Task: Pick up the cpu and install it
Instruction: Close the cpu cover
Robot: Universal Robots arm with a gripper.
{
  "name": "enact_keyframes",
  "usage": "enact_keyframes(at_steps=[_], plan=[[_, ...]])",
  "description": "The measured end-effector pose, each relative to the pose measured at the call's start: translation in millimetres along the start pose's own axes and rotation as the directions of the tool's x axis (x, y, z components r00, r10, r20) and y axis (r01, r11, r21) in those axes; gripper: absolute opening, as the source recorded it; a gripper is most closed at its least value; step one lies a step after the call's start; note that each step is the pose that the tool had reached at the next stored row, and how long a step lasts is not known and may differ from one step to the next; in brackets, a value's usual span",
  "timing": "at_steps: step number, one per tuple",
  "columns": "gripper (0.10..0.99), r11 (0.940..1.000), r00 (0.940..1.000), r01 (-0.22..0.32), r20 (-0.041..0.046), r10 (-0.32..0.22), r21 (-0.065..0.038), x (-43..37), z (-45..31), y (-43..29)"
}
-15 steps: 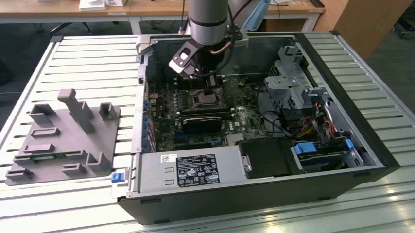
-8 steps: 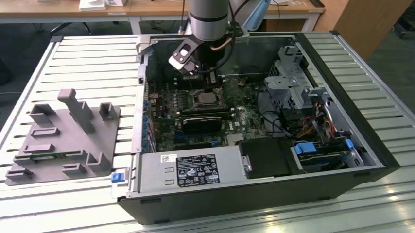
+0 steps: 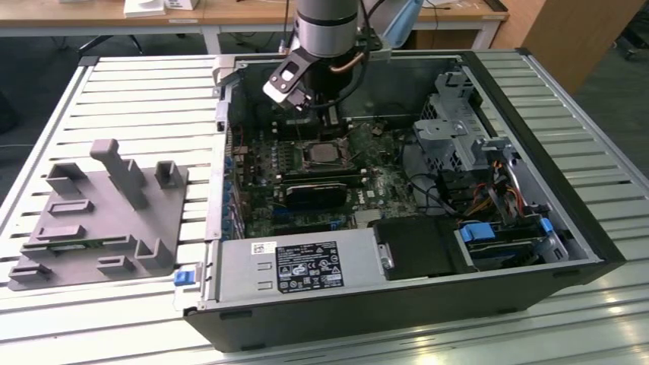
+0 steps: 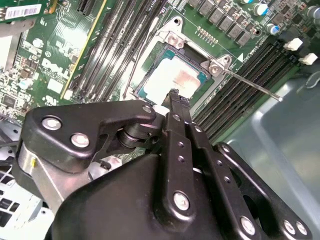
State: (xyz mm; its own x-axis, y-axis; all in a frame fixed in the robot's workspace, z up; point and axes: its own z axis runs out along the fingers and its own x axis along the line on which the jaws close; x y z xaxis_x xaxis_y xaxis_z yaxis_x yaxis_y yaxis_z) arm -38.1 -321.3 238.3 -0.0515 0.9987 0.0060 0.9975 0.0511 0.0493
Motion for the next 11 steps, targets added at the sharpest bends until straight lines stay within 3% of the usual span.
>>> enact_keyframes(at_steps=[11], plan=[[0.106, 1.0, 1.0, 0.0, -0.0001, 0.0, 0.002, 0.2, -27.2, 1.4]])
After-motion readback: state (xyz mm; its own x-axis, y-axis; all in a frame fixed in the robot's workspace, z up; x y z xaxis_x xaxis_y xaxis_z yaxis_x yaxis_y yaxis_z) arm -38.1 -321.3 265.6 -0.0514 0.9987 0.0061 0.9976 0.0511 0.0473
